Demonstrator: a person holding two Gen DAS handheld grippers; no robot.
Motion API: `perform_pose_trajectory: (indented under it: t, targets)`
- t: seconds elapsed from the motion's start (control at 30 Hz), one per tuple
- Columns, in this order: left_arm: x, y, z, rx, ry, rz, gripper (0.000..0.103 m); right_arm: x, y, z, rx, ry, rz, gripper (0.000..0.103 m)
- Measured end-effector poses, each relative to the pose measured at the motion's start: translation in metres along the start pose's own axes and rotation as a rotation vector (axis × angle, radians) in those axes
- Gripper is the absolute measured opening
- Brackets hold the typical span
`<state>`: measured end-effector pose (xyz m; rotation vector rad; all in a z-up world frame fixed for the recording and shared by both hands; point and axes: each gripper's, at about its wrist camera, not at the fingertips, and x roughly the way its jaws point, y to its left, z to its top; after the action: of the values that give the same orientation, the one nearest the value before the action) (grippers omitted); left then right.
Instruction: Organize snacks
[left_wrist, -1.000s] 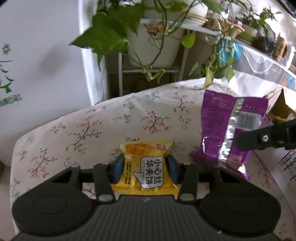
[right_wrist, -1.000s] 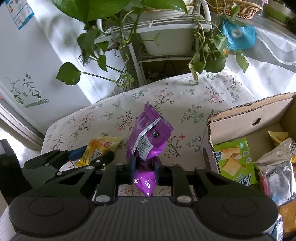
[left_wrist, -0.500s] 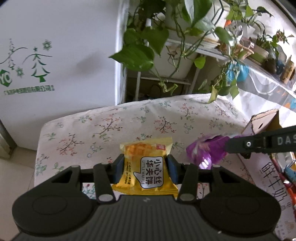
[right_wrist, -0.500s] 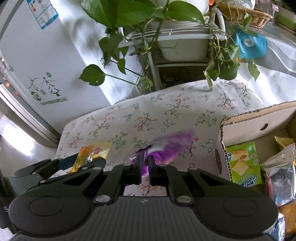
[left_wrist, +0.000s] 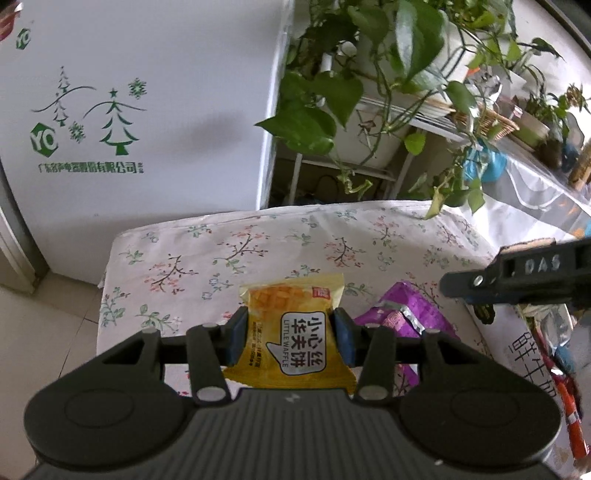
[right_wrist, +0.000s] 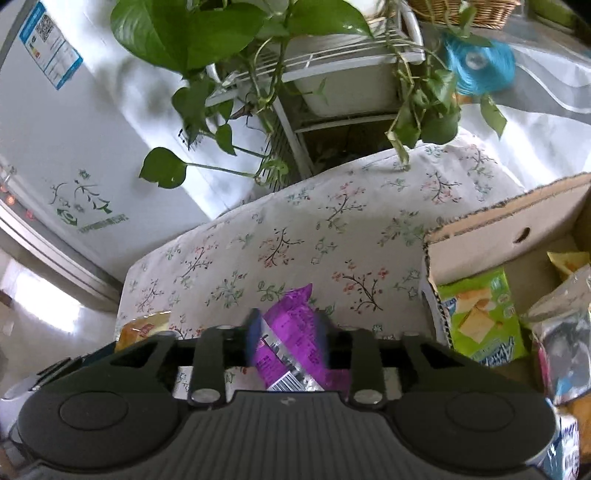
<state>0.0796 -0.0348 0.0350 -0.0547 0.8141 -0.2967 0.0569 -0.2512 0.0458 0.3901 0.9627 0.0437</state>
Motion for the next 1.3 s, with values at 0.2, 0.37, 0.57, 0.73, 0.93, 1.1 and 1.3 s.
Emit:
perform_pose_trajectory:
  t: [0.2, 0.37, 0.57, 0.73, 0.93, 1.1, 1.3]
  targets:
    - [-0.005, 0.007, 0.001, -0.027, 0.009, -0.013, 0.047, 0.03, 0.011, -0.007, -0.108, 0.068, -0.001, 0.072]
    - [-0.007, 0.011, 0.0, -0.029, 0.021, -0.031, 0.047, 0.041, 0.018, -0.011, -0.208, 0.066, -0.002, 0.084]
    - [-0.007, 0.009, -0.004, -0.017, 0.042, -0.025, 0.047, 0.057, 0.033, -0.023, -0.37, 0.062, -0.083, 0.097]
    - [-0.006, 0.007, -0.005, -0.009, 0.054, -0.014, 0.047, 0.068, 0.034, -0.028, -0.432, 0.038, -0.16, 0.097]
    - [-0.003, 0.003, -0.007, 0.013, 0.067, 0.001, 0.047, 0.076, 0.031, -0.028, -0.393, 0.089, -0.138, 0.073]
    - [-0.004, 0.0, -0.008, 0.029, 0.067, 0.014, 0.047, 0.071, 0.037, -0.033, -0.403, 0.116, -0.12, 0.07]
    - [-0.008, 0.0, -0.007, 0.029, 0.051, 0.034, 0.047, 0.056, 0.043, -0.031, -0.367, 0.096, -0.146, 0.069]
